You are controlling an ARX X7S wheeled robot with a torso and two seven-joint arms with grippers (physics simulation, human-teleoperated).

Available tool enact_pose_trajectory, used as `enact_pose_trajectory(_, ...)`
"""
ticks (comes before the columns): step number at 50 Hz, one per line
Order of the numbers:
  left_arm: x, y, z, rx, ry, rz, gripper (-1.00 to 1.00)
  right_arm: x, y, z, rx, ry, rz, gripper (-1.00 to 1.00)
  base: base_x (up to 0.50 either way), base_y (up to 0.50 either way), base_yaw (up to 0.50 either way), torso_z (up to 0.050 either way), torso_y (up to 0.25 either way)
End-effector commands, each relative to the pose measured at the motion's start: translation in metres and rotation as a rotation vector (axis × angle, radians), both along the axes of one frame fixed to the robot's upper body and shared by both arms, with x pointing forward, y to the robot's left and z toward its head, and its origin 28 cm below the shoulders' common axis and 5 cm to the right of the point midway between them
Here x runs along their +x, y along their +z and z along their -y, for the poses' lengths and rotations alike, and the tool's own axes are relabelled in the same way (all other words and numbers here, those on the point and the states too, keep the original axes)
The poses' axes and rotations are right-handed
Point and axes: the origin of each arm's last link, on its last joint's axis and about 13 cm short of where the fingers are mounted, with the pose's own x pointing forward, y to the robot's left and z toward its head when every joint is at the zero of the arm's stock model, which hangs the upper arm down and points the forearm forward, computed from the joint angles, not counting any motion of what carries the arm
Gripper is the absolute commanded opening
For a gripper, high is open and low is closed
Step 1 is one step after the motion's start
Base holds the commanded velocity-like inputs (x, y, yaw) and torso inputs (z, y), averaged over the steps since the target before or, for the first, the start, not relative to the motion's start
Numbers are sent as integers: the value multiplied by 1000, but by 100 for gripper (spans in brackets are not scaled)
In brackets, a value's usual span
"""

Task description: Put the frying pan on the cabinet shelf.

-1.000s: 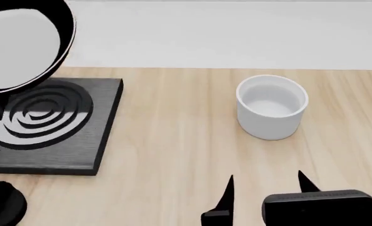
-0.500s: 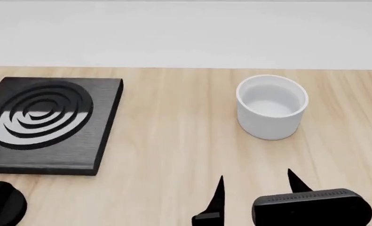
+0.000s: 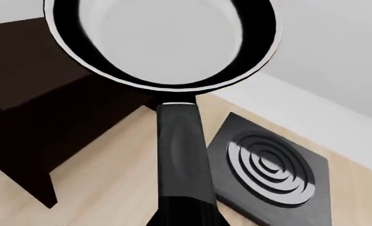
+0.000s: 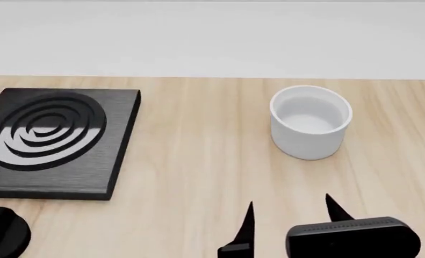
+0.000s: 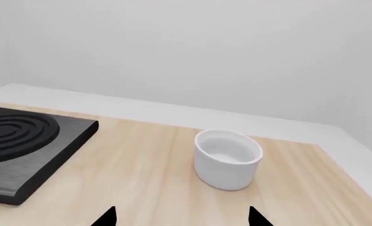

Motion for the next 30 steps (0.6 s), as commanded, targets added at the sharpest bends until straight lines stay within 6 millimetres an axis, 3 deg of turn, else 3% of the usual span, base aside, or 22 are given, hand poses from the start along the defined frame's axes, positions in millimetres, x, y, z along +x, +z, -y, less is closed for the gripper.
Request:
enact_pose_trajectory(1,23,14,-26,-72,79,34,-100,1,-3,-2,-3,7,-4,100,0,0,-3,0,11)
enact_pose_trajectory(17,69,28,-41,-169,107,64,-100,0,-3,-4,-12,10,-10,100,0,-1,0,0,1)
enact_pose_trajectory(25,81,29,-48,-142,128,27,-100,0,-3,-5,-14,13,-14,100,0,-1,0,1,1)
enact_pose_trajectory(30,79,42,-43,-122,163,5,-100,-1,-3,-6,-17,13,-18,100,0,-1,-1,0,2)
